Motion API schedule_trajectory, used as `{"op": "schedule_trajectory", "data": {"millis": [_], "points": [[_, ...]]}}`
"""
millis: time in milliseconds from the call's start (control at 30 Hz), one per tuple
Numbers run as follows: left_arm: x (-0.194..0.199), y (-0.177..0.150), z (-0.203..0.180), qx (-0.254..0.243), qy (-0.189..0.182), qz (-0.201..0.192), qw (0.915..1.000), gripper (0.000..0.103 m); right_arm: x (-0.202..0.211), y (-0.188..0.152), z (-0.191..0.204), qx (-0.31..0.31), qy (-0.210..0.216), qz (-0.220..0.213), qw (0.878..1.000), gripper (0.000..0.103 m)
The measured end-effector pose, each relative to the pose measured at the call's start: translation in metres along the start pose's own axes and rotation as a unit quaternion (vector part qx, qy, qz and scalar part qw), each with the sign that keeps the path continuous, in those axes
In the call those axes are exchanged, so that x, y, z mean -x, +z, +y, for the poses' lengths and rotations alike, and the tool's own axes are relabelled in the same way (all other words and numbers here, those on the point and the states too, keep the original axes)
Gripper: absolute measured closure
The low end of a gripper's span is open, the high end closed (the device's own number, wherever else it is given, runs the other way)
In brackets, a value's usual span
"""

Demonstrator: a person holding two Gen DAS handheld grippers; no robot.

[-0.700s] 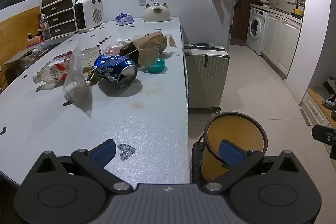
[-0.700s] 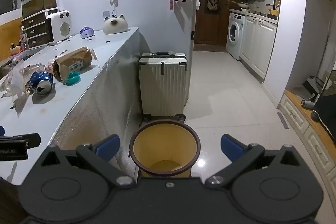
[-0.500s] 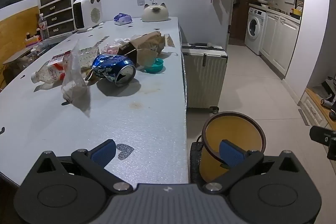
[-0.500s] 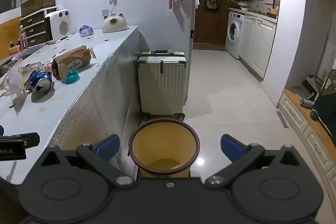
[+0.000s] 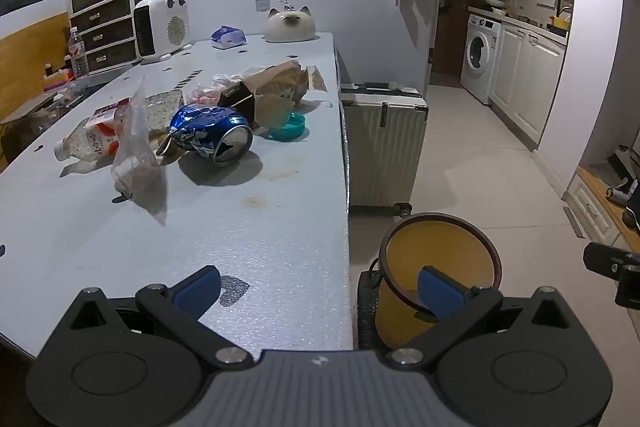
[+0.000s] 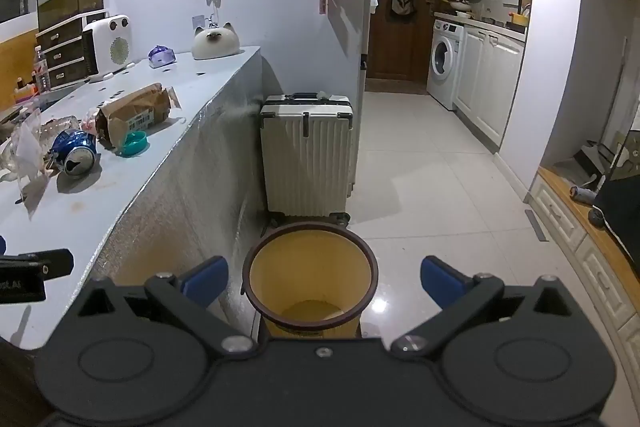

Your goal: Collect trash

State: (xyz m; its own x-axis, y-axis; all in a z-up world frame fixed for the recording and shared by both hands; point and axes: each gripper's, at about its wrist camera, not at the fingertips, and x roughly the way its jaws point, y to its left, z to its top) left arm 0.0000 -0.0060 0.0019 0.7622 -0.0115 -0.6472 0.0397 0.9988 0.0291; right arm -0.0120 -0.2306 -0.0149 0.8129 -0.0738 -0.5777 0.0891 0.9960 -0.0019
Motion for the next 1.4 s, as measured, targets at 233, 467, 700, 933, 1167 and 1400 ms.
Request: {"op": "schedule_trajectory", "data": {"millis": [233, 467, 700, 933, 1167, 1400], "points": [[0.002, 0.001, -0.007, -0.004, -0.003, 0.001, 1.0, 0.0, -0.006, -0.007, -0.003, -0.001, -0.001, 0.0, 1.0, 0.0], [0.002, 0.001, -0.008, -0.004, -0.003, 0.001, 1.0, 0.0, -0.006, -0.006, -0.003, 0.0, -0.001, 0.001, 1.0, 0.0], [0.002, 0.001, -0.007, -0.003, -0.004, 0.001, 1.0, 0.0, -0.007, -0.005, -0.002, 0.0, -0.002, 0.002, 1.0, 0.0], [0.002, 0.001, -0.008, -0.002, -0.004, 0.001, 1.0, 0.0, -0.006, -0.006, -0.002, 0.0, -0.004, 0.003, 1.0, 0.0], [0.003, 0.001, -0.01, -0.002, -0.004, 0.001, 1.0, 0.0, -0.005, -0.01, -0.007, -0.001, -0.004, 0.004, 1.0, 0.0], [0.003, 0.001, -0.011, -0.002, -0.006, 0.002, 1.0, 0.0, -0.004, -0.016, -0.014, -0.001, -0.007, 0.006, 1.0, 0.0]]}}
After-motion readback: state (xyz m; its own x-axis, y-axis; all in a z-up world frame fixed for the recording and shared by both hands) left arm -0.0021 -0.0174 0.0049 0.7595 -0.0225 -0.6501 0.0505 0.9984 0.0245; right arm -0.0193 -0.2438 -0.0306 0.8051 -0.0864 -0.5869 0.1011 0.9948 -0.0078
